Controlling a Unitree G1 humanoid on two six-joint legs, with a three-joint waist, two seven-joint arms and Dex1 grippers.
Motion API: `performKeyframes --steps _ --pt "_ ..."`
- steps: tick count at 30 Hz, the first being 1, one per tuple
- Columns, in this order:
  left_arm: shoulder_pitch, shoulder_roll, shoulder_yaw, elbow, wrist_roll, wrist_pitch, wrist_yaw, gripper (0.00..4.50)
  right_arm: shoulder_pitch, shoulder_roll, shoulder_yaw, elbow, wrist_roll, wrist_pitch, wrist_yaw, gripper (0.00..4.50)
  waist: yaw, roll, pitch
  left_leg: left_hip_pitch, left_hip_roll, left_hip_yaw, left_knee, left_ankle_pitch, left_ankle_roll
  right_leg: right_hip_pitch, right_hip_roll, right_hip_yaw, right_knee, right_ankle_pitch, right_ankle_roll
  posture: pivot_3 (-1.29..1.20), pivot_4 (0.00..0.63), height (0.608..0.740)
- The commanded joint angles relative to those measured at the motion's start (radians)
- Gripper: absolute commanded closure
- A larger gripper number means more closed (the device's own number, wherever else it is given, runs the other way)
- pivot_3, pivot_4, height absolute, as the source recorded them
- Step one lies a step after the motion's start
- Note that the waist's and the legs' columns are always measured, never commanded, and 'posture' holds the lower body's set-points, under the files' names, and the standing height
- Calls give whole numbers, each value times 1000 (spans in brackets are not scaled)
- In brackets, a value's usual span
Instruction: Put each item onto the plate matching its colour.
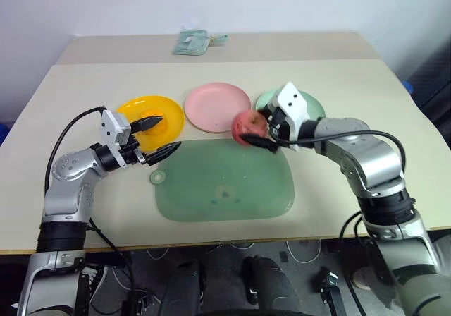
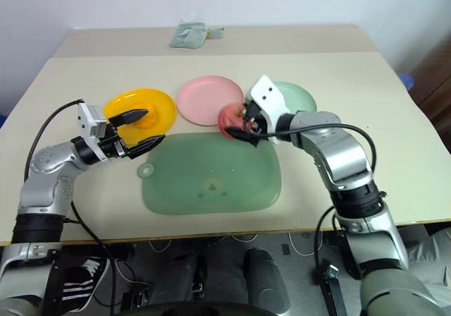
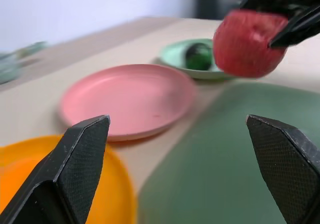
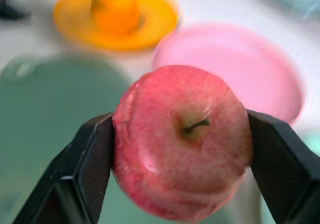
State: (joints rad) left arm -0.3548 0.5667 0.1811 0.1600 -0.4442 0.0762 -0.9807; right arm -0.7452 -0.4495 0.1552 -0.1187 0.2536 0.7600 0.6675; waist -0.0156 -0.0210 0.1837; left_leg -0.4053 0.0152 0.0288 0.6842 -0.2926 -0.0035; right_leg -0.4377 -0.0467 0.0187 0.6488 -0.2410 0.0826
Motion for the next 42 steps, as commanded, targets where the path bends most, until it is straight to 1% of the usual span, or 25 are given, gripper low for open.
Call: performKeyframes --steps 1,4,8,11,13,15,16,18,21,25,28,30,34,38,40,42 --pt "-1 2 27 -54 -13 8 34 0 -90 70 11 112 -56 -105 -67 1203 1 0 0 -1 0 0 0 0 0 -1 0 0 1 0 0 0 150 734" --pt "14 8 26 -74 -25 20 30 0 -187 153 27 323 -128 -228 -143 1203 -2 0 0 -1 0 0 0 1 -1 -2 0 0 1 0 0 0 150 734" --pt "33 9 28 -100 -26 25 34 0 -287 246 20 592 -166 -375 -187 1203 -5 0 0 -1 0 0 0 1 -1 -2 0 0 1 1 0 0 150 734" --pt "46 9 32 -119 -34 34 38 0 -315 295 16 739 -182 -475 -189 1203 -4 0 0 -2 0 0 -1 1 -1 -3 0 0 1 0 0 0 150 734" --pt "56 12 35 -133 -43 44 36 0 -319 319 17 816 -181 -520 -157 1203 -5 0 0 -2 0 0 -1 1 -1 -3 -1 0 1 1 0 0 150 734" --pt "62 16 39 -142 -46 50 36 0 -326 333 9 875 -180 -545 -143 156 -5 0 0 -2 0 0 -1 1 -1 -3 -1 0 1 1 0 0 150 734" --pt "64 18 42 -145 -47 54 35 0 -332 334 9 899 -190 -560 -149 52 -6 0 0 -2 -1 0 -1 1 -2 -3 -2 0 1 1 0 0 150 734" --pt "66 22 45 -149 -47 57 35 0 -342 332 7 927 -202 -575 -146 52 -5 0 0 -2 0 0 -1 1 -2 -3 -2 0 1 1 0 0 150 734" --pt "66 26 46 -148 -46 56 30 0 -351 325 -11 916 -198 -574 -144 52 -7 0 0 -2 0 0 -1 2 -3 -3 -2 0 2 1 -1 0 150 734" --pt "56 26 45 -144 -50 62 23 0 -345 303 -36 840 -181 -569 -112 52 -7 0 0 -2 0 0 -1 2 -3 -4 -2 0 2 1 -1 0 150 734" --pt "44 30 43 -134 -48 55 6 0 -302 248 -94 668 -134 -536 -85 52 -4 1 0 -2 0 0 -1 2 -3 -4 -2 0 2 1 -1 0 150 734" --pt "35 34 43 -122 -43 53 -1 0 -260 207 -121 565 -96 -466 -51 52 0 1 0 -3 0 0 -1 2 -3 -4 -3 0 2 1 -1 0 150 734" --pt "15 55 33 -82 -41 83 -32 0 -97 90 -139 304 -50 -405 34 52 4 0 0 -3 -1 -1 -1 2 -3 -3 -4 -2 0 1 -1 0 150 734" --pt "10 82 47 -60 -54 27 -123 0 143 -45 -173 -62 86 -392 198 52 2 1 1 -3 0 -1 -2 1 -2 -3 -3 -2 -1 1 -1 0 150 734" --pt "-8 94 83 -47 -110 52 -171 0 254 -143 -202 -264 214 -320 294 52 2 3 2 -3 0 -1 -2 1 -2 -3 -2 -2 0 1 -1 0 150 734" --pt "-21 115 112 -30 -149 57 -222 0 311 -189 -226 -370 259 -310 302 52 -5 2 2 -3 1 -1 -2 1 -2 -3 -1 -1 0 1 -1 0 150 734"
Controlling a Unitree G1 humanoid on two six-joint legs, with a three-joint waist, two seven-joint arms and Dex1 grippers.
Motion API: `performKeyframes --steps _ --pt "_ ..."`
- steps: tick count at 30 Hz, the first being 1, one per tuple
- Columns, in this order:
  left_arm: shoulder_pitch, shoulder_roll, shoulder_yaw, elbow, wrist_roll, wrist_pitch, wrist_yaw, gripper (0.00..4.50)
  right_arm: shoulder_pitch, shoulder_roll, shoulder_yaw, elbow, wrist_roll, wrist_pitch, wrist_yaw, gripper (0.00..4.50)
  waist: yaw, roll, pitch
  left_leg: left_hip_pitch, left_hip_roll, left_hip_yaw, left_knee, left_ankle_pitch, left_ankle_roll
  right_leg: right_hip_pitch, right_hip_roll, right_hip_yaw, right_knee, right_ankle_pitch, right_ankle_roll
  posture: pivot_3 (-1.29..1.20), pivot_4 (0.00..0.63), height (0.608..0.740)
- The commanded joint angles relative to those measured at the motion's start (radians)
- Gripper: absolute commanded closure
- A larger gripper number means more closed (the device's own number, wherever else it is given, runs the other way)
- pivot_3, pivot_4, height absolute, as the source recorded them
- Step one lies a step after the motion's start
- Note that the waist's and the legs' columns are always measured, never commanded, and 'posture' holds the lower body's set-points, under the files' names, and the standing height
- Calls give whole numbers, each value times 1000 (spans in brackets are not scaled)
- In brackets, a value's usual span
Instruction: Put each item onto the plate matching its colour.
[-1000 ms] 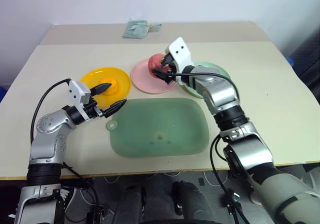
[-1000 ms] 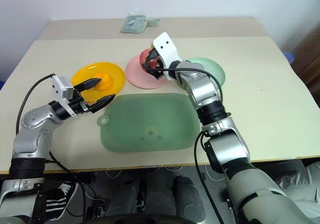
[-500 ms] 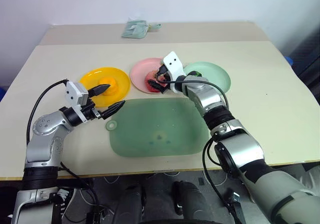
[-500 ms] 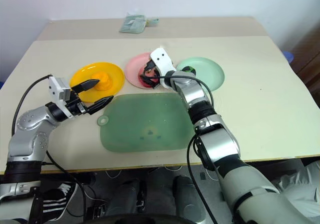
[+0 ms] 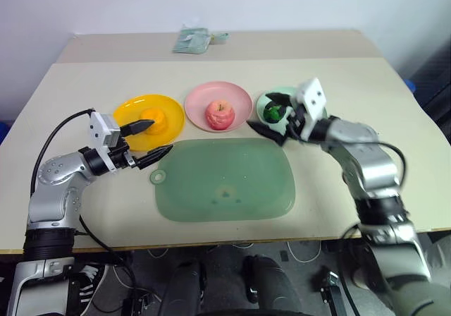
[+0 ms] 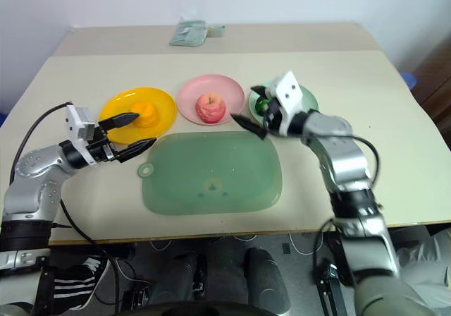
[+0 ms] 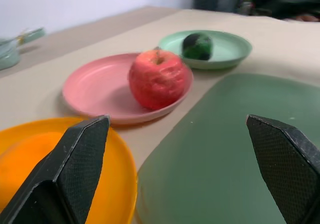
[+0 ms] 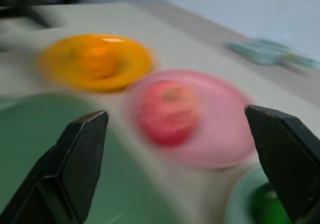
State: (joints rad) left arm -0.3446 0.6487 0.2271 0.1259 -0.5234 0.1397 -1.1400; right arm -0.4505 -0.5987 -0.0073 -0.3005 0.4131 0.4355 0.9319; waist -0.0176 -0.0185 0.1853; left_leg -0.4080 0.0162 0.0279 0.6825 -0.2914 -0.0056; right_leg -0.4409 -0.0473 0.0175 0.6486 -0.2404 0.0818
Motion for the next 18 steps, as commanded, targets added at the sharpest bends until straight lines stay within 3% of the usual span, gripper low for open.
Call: performKeyframes --steps 1,5,8,18 --pt "-37 44 71 19 -72 -7 -73 0 39 -56 -70 -211 105 14 36 52 -5 0 0 1 0 0 1 0 0 0 0 0 1 0 0 0 150 734" --pt "-49 66 70 119 -46 -55 -127 0 127 -129 -65 -201 55 -32 66 52 1 0 0 18 1 0 -1 0 0 17 3 0 -2 -2 -4 0 150 734" --pt "-39 81 62 158 -42 -69 -171 0 156 -151 -34 -137 -36 -127 64 52 4 -1 0 17 0 1 0 0 0 17 2 1 -3 -3 -5 0 150 734" --pt "-31 105 54 163 -37 -66 -203 0 256 -150 -65 -152 -40 -171 47 52 6 -1 0 14 -1 2 0 -1 2 14 1 1 -3 -1 -1 0 150 734"
